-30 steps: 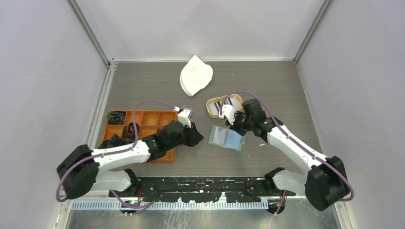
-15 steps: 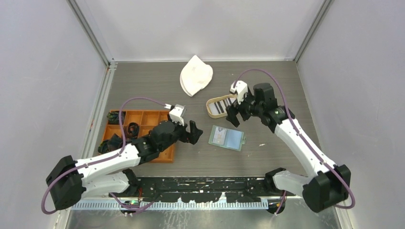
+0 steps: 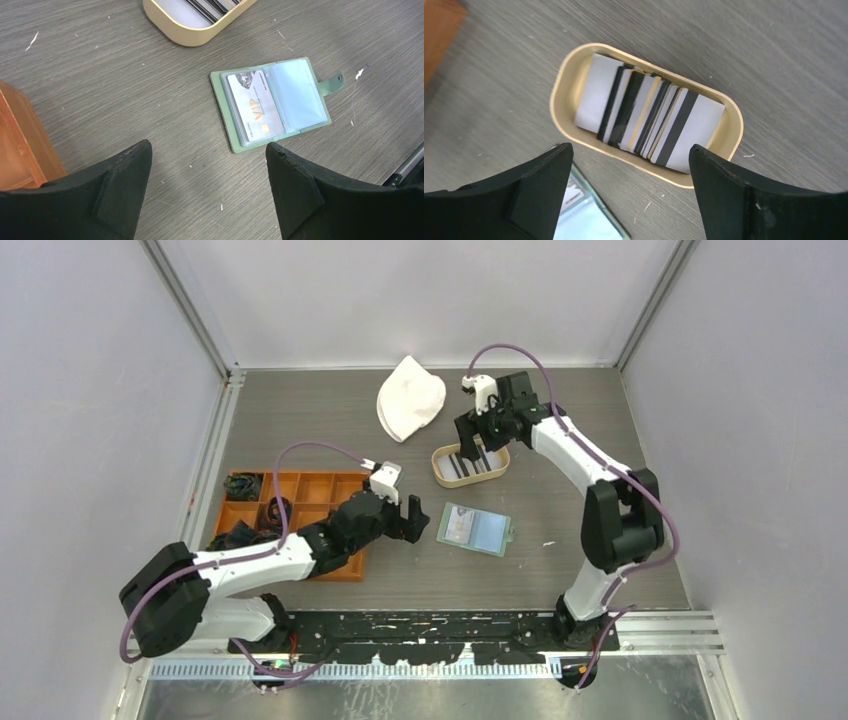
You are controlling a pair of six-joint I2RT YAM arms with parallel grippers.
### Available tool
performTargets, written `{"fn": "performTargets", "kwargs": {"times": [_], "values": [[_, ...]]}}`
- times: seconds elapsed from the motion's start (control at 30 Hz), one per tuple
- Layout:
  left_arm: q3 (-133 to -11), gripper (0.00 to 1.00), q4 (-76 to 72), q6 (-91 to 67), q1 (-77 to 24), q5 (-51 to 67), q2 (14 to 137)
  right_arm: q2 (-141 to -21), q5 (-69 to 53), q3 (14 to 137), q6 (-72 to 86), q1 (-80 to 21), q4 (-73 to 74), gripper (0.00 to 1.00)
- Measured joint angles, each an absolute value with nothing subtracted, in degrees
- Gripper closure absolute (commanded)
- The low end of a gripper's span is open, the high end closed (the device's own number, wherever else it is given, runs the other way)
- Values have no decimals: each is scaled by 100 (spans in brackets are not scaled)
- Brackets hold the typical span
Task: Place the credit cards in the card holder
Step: Pick up the credit card from the storage box.
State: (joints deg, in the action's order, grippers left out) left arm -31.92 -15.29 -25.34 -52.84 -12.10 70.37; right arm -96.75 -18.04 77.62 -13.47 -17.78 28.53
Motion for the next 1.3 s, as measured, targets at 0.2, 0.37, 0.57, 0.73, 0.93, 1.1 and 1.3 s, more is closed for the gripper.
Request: {"fn": "performTargets", "kwargs": {"times": [0.2, 0.37, 0.57, 0.73, 0.93, 1.1, 1.3], "values": [[-3181, 19, -1988, -2523, -5225, -1170, 7168, -10523, -1420, 7964, -1194, -1494, 2919, 19], [-3166, 23, -2255, -2550, -5131, -1048, 7258, -10908, -1155, 8197, -1041, -1100, 2926, 25], [-3157, 27, -2427, -2661, -5081, -819, 7369, -11172, -996, 8401, -1011, -993, 2923, 43], [-3094, 28, -2563, -2773, -5081, -622, 7406, -11345, -1151, 8534, -1015, -1026, 3142, 58], [-3092, 32, -2637, -2943, -5081, -504, 7402, -11393, -1533, 8584, -858, -1000, 3387, 65], [-3190, 33, -2534, -3151, -5035, -456, 7411, -11393, -1914, 8521, -580, -1044, 3483, 65], [-3645, 33, -2449, -3476, -4827, -368, 7599, -11334, -2268, 8296, -263, -1280, 3472, 65]]}}
